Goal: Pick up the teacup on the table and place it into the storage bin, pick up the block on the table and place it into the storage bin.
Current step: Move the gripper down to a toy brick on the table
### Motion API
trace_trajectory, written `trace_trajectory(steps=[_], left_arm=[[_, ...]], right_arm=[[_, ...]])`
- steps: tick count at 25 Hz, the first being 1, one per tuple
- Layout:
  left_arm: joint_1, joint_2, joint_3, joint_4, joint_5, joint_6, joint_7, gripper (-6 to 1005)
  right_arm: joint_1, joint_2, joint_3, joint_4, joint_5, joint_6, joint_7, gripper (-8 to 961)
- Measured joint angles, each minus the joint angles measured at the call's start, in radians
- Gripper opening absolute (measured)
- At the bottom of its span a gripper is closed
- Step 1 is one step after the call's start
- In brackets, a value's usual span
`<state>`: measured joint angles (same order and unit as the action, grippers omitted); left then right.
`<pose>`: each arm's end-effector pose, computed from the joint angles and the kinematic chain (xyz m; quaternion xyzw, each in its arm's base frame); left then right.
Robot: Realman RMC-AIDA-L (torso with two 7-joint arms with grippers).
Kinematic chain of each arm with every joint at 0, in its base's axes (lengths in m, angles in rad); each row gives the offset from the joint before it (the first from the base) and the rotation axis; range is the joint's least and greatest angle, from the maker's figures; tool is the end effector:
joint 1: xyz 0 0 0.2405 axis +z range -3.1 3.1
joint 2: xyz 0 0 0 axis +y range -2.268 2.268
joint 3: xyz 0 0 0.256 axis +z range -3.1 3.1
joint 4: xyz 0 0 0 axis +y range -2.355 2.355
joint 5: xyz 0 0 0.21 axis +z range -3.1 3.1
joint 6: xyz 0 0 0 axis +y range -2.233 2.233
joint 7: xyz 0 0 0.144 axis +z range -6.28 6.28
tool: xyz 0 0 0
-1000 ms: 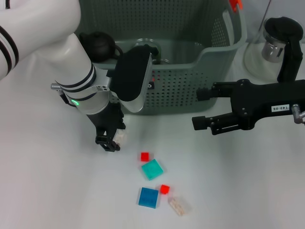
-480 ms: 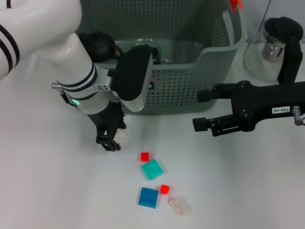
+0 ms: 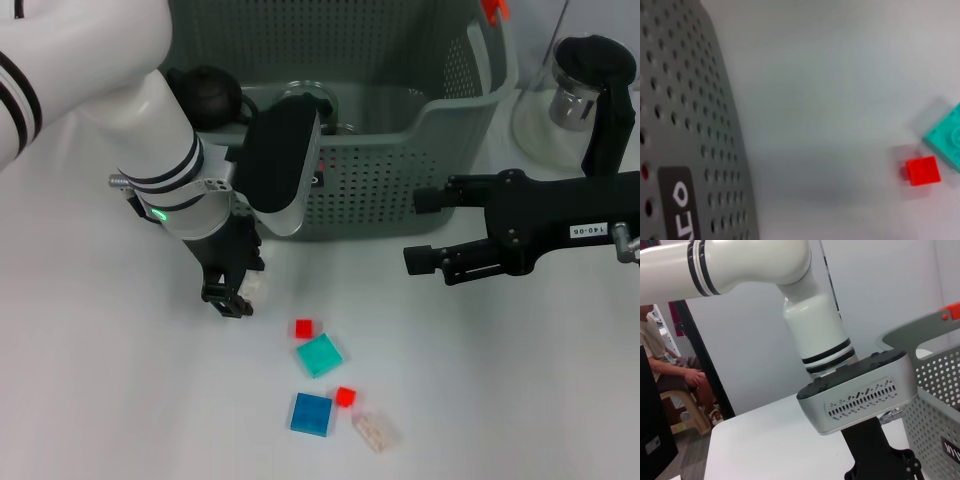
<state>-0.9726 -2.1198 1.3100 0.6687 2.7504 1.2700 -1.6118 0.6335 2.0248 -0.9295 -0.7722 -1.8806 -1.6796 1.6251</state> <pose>-0.1889 0.3988 -0.0684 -0.9479 0.1049 0.2994 0.0287 0.1940 0.3474 0.0117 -0.9586 0.1733 0.2258 0.0092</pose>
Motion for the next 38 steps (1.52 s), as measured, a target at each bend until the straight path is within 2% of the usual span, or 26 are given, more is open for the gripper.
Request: trace_trajectory(steps=[19, 38], left_arm=[[0.0, -0.002, 0.002, -0.009, -0.001, 0.003, -0.002, 594], [0.001, -0.005, 0.001, 0.001, 0.0, 0.05, 0.0, 549]], right_arm=[[0.001, -0.002, -0.003, 0.005, 0.0, 0.006, -0.001, 942], [0.002, -0.002, 0.001, 0.005, 0.0, 0.007, -0.001, 942]])
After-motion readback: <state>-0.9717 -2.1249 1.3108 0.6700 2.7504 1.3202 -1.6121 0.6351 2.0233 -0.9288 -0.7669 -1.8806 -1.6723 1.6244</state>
